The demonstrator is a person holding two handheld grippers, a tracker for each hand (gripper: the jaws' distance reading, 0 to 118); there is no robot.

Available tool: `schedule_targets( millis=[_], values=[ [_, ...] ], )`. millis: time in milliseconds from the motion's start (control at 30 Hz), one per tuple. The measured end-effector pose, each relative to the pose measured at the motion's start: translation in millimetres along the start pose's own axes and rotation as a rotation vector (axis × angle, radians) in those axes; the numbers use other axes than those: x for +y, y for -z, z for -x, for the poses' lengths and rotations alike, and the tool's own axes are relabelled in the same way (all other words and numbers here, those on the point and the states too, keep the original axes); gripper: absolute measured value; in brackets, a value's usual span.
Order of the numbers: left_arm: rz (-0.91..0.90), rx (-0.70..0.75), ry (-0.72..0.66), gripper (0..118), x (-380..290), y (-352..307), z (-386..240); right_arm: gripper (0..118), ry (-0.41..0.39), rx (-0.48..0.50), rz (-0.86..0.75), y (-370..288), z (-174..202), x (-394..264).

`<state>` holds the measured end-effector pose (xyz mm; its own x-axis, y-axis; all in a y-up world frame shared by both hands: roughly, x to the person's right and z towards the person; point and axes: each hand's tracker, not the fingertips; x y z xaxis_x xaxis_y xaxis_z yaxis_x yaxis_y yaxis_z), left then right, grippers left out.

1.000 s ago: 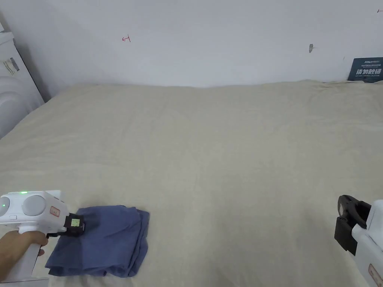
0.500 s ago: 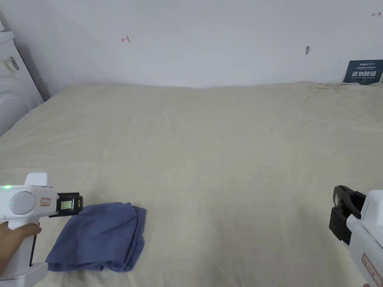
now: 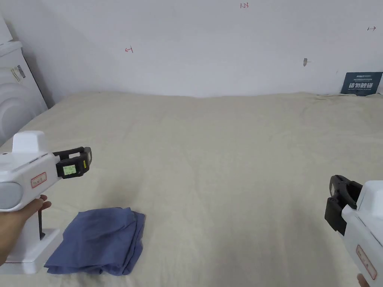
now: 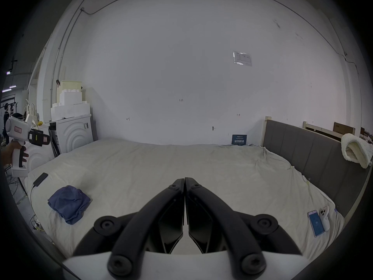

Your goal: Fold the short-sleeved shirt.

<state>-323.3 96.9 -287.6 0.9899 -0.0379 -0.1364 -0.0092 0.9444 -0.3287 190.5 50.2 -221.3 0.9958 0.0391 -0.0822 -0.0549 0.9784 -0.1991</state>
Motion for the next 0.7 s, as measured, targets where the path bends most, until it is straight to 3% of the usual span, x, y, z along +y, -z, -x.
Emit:
schedule_targets(
  millis=[133,167,267,333,367,700],
  values=[
    [-0.074,0.006,0.015,63,-4.0,-11.8,-27.1,1,0.002,0.0,-0.019,-3.5,0.8,7.5],
    [-0.098,-0.005,-0.004,48,-6.5,-14.8,-34.1,1,-0.001,-0.002,-0.027,-3.5,0.7,8.2],
    [-0.127,-0.018,-0.019,24,-15.6,-20.0,-56.1,1,-0.003,-0.008,-0.041,-3.3,-1.0,9.8],
    [-0.161,-0.012,-0.004,14,-25.2,-23.5,-73.7,1,-0.001,-0.014,-0.052,-3.1,-2.0,10.3],
    [-0.179,-0.012,0.005,0,-30.3,-25.7,-82.2,1,-0.001,-0.019,-0.056,-3.0,-2.2,10.5],
    [-0.34,-0.043,0.012,0,-74.8,-38.2,-142.1,1,-0.002,-0.055,-0.1,-1.4,-4.7,2.2]
  ],
)
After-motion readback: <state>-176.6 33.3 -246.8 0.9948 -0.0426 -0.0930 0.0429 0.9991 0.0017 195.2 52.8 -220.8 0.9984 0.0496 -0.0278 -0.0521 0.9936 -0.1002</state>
